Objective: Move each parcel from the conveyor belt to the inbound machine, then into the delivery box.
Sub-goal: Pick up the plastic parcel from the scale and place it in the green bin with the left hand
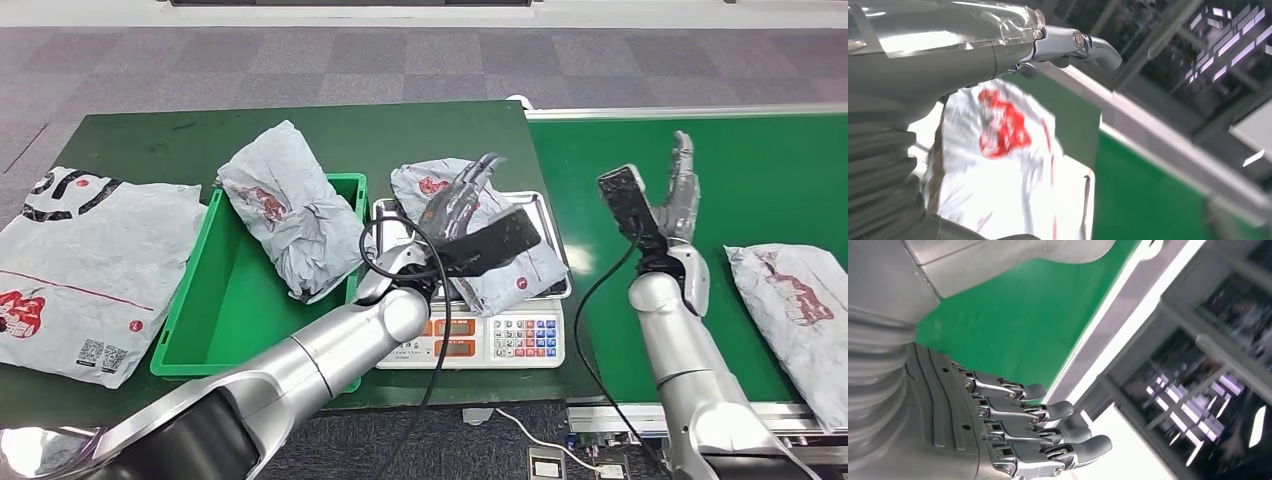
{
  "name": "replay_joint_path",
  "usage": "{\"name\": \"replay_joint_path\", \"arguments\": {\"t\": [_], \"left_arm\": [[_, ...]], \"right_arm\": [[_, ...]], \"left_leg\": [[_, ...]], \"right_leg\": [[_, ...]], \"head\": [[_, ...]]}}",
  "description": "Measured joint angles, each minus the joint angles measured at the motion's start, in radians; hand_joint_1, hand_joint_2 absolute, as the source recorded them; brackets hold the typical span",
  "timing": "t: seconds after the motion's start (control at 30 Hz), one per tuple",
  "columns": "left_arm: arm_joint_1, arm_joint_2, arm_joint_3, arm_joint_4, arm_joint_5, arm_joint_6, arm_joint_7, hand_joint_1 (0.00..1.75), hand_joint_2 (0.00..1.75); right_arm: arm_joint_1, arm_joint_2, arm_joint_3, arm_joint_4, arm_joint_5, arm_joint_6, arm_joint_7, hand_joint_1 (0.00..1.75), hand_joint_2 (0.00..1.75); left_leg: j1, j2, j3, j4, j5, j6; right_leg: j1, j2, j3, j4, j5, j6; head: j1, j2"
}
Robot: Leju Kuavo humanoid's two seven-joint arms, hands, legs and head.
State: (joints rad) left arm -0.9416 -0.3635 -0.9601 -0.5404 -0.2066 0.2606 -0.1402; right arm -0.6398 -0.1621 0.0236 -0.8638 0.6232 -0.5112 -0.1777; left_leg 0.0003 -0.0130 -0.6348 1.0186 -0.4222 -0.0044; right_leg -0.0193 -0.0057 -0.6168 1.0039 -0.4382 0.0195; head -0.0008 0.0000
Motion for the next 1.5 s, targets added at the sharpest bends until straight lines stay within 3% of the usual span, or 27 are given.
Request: {"name": "replay_joint_path", "arguments": {"t": [0.17,0.37,0.67,1.17,1.23,1.3,1.37,1.5], "left_arm": [[0.015,-0.002,-0.160,-0.011,0.014,-0.014,0.055,0.00,1.75],[0.020,-0.002,-0.270,-0.011,-0.009,-0.040,0.080,0.00,1.75],[0.033,-0.002,-0.351,0.037,-0.139,-0.111,0.130,0.00,1.75],[0.051,-0.002,-0.403,0.088,-0.312,-0.137,0.209,0.00,1.75],[0.051,-0.003,-0.411,0.088,-0.384,-0.141,0.241,0.43,1.75],[0.051,-0.003,-0.415,0.086,-0.473,-0.142,0.284,1.30,1.75],[0.051,-0.003,-0.417,0.085,-0.562,-0.131,0.330,1.75,1.75],[0.049,-0.004,-0.422,0.085,-0.683,-0.079,0.402,1.75,1.75]], "right_arm": [[0.017,-0.064,-0.096,0.024,-0.116,-0.015,-0.111,0.00,1.75],[0.078,-0.112,-0.140,0.003,-0.192,0.012,-0.122,0.00,1.75],[0.130,-0.132,-0.133,-0.043,-0.264,0.077,-0.136,0.00,1.75],[0.139,-0.115,-0.060,-0.091,-0.279,0.067,-0.139,0.00,1.75],[0.157,-0.115,-0.059,-0.114,-0.285,0.070,-0.139,0.00,1.75],[0.189,-0.115,-0.059,-0.155,-0.288,0.077,-0.138,0.00,1.75],[0.224,-0.115,-0.059,-0.202,-0.289,0.089,-0.137,0.00,1.75],[0.229,-0.114,-0.046,-0.254,-0.269,0.129,-0.141,0.00,1.75]], "left_leg": [[-0.001,-0.003,-0.001,0.000,-0.001,0.001],[-0.001,-0.002,-0.001,0.000,-0.001,0.002],[-0.001,-0.001,0.000,-0.001,-0.001,0.002],[-0.001,-0.001,0.000,-0.001,-0.001,0.002],[-0.001,-0.001,0.000,-0.001,-0.001,0.002],[-0.001,-0.002,0.000,-0.001,-0.001,0.002],[-0.001,-0.002,-0.001,-0.001,-0.001,0.002],[-0.001,0.000,-0.001,-0.001,-0.001,0.002]], "right_leg": [[-0.001,-0.002,0.001,0.000,0.000,0.001],[-0.001,-0.002,0.000,0.000,-0.001,0.001],[-0.001,-0.001,0.001,0.000,-0.001,0.001],[-0.001,-0.001,0.001,0.000,-0.001,0.001],[-0.001,-0.002,0.001,0.000,-0.001,0.001],[-0.001,-0.002,0.001,0.000,-0.001,0.001],[-0.001,-0.002,0.001,0.000,-0.001,0.001],[-0.001,-0.001,0.000,0.000,-0.001,0.001]], "head": [[0.000,0.000],[0.000,0.000],[0.000,0.000],[0.000,0.000],[0.000,0.000],[0.000,0.000],[0.000,0.000],[0.000,0.000]]}}
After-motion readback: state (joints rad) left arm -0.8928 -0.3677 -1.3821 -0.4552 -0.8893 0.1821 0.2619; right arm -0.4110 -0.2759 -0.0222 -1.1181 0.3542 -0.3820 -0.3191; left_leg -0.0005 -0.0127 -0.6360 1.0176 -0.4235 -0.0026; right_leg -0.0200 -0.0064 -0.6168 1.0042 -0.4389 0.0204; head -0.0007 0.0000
